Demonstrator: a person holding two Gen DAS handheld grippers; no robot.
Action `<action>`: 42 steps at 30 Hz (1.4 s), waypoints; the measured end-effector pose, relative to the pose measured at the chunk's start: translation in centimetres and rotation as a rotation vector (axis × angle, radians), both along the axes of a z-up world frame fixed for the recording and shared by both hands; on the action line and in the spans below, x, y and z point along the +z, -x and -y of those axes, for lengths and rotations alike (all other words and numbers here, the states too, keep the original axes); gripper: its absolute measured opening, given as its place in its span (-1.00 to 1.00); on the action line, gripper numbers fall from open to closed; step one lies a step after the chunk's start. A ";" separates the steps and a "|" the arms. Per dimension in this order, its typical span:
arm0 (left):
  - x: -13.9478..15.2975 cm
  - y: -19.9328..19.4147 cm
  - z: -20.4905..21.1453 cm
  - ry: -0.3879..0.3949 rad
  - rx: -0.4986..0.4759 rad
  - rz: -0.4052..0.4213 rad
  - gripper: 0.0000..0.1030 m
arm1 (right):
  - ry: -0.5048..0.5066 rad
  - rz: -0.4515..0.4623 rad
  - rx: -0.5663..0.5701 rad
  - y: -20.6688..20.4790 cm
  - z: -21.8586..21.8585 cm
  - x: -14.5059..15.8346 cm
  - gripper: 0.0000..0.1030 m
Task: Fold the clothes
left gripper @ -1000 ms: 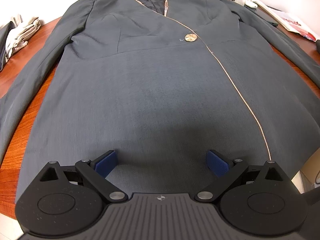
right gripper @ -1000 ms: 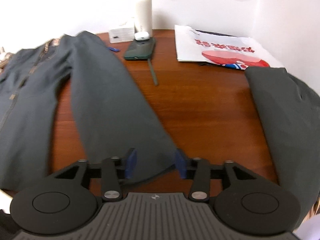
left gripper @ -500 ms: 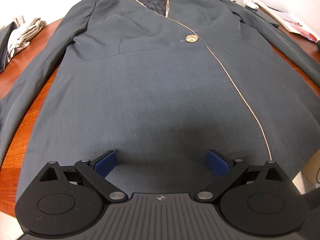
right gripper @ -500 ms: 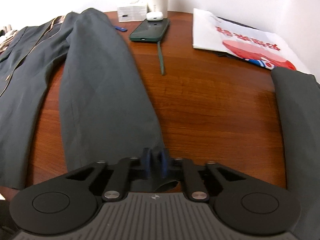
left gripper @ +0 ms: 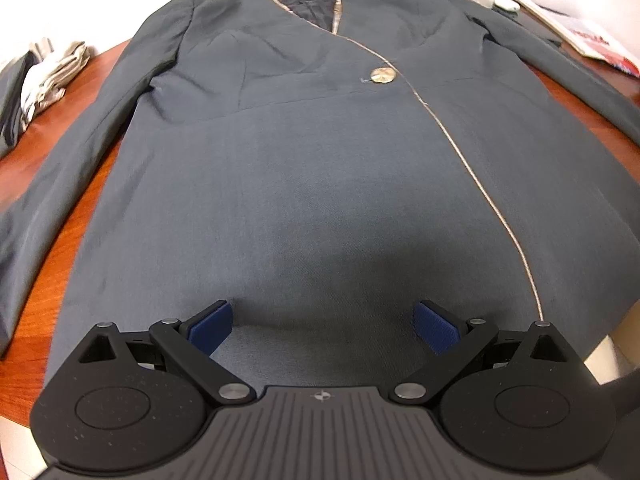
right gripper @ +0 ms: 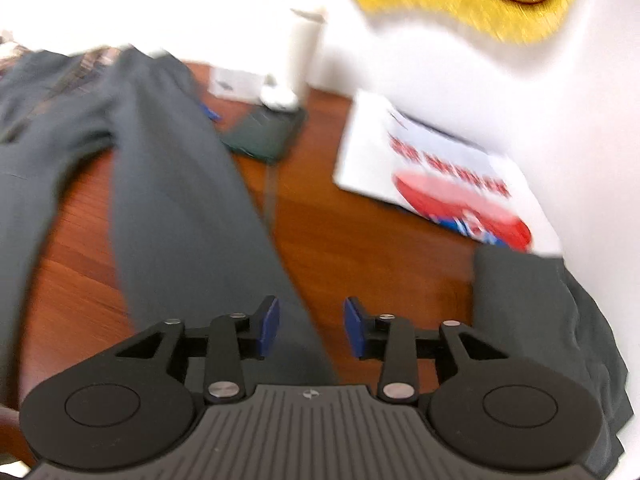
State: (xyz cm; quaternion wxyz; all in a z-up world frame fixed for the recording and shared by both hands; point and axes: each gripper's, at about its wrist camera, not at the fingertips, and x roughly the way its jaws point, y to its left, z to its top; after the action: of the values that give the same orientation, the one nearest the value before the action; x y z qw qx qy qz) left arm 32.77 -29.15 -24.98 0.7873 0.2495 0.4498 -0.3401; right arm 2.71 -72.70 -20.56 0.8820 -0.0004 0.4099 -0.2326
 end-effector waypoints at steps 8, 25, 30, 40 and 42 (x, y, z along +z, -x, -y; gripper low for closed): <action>3.5 -2.0 3.4 0.113 -0.045 0.009 0.91 | -0.160 -0.002 0.245 0.5 -9.2 -2.0 -0.16; 6.9 -19.8 23.1 0.200 -0.153 0.007 0.91 | -0.241 0.054 0.012 1.7 -17.5 -4.7 -0.16; 5.3 -24.2 28.8 0.188 -0.233 0.018 0.91 | -0.262 0.067 -0.111 1.4 -18.5 -5.3 -0.16; 2.3 -29.9 35.1 0.184 -0.402 0.000 0.59 | -0.254 0.061 -0.261 0.7 -20.4 -5.3 -0.16; 1.9 -30.8 35.6 0.190 -0.412 -0.019 0.55 | -0.254 0.065 -0.286 0.7 -20.6 -5.1 -0.16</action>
State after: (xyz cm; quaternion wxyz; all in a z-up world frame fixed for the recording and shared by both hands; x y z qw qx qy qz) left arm 63.52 -64.78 -23.09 0.7169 0.2579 0.3626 -0.5368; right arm 1.98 -52.08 -25.69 0.8457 0.1768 0.4030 -0.3020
